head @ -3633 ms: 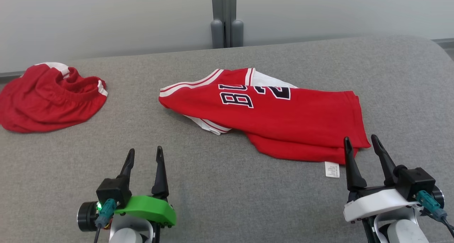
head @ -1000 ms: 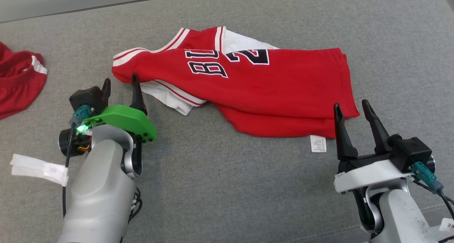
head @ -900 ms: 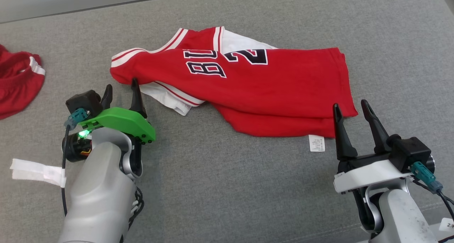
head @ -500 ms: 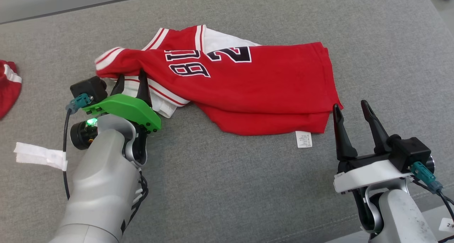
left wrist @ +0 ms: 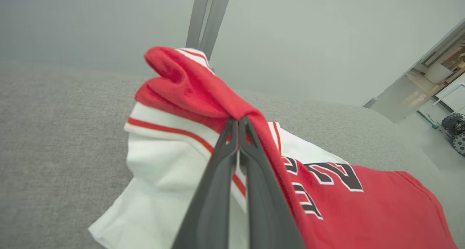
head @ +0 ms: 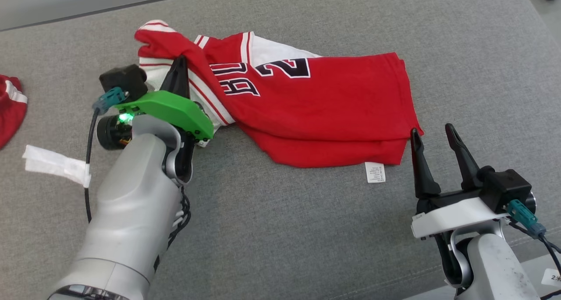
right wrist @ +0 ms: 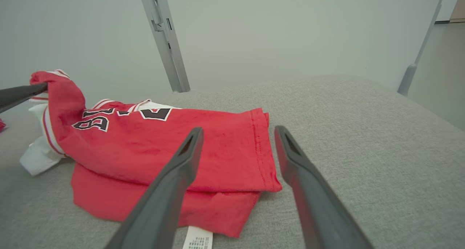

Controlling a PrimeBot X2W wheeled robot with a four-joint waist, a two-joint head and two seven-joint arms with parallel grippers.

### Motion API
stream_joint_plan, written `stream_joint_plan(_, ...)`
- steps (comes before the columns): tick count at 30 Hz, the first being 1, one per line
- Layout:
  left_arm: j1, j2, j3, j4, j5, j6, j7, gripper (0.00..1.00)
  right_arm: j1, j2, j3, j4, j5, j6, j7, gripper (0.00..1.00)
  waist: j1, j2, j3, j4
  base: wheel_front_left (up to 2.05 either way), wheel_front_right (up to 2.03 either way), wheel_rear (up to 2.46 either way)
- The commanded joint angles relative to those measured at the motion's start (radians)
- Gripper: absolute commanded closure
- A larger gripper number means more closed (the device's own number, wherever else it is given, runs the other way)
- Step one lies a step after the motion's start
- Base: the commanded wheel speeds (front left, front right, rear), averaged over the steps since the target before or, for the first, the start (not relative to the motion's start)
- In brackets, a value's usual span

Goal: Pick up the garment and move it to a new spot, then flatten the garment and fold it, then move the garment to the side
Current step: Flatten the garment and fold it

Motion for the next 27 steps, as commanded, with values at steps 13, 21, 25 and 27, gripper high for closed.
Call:
stream_joint_plan(13,-0.030,0.004,-0.370,-0.082,-0.103,0.048,0.032,1.00,-0.013,-0.002,0.047,0.013,0.020,0.000,-0.003,0.00,0.0000,0.0000,0.000,-0.069,0.00,0.00,0.00)
stream_joint_plan(21,-0.020,0.005,-0.515,-0.061,-0.165,0.093,0.021,0.00,-0.001,-0.002,0.030,0.016,0.026,0.000,-0.003,0.00,0.0000,0.0000,-0.003,-0.068,0.00,0.00,0.00)
stream_joint_plan(25,-0.034,0.005,-0.534,-0.080,-0.179,0.086,0.003,0.00,0.010,-0.002,0.018,0.016,0.017,0.000,-0.003,0.00,0.0000,0.0000,-0.022,-0.036,0.00,0.00,0.00)
stream_joint_plan(27,-0.034,0.005,-0.531,-0.096,-0.183,0.085,-0.003,0.00,0.017,-0.002,0.015,0.017,0.015,0.000,-0.003,0.00,0.0000,0.0000,-0.034,-0.015,0.00,0.00,0.00)
